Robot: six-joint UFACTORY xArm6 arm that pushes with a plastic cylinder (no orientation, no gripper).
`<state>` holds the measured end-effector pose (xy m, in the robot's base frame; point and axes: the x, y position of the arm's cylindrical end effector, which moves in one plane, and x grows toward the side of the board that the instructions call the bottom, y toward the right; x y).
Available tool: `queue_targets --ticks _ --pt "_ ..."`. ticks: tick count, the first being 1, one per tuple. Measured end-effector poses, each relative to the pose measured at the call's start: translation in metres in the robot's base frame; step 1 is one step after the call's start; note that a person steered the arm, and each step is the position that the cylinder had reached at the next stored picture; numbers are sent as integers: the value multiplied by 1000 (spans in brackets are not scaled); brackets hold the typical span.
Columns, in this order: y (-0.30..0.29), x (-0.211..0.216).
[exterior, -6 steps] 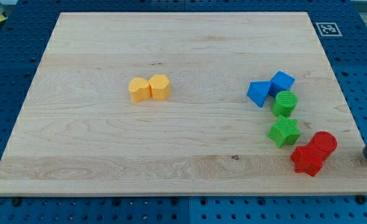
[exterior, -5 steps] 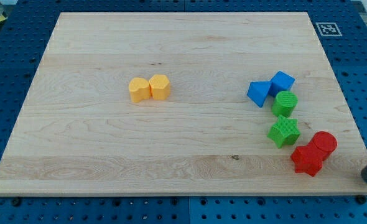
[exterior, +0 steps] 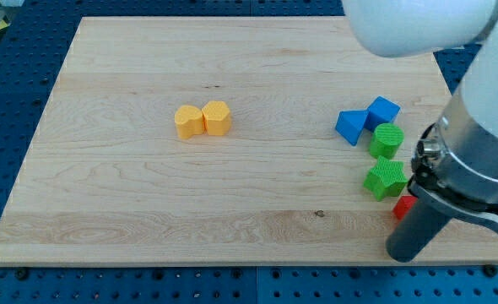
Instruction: Nudge the red star a bit right
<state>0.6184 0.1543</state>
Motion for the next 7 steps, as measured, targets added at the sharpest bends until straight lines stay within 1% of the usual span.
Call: queue_targets --ticks 1,2,4,7 --pt "-21 -3" --pt "-21 -14" --pt "-21 -25" --pt "-5 -25"
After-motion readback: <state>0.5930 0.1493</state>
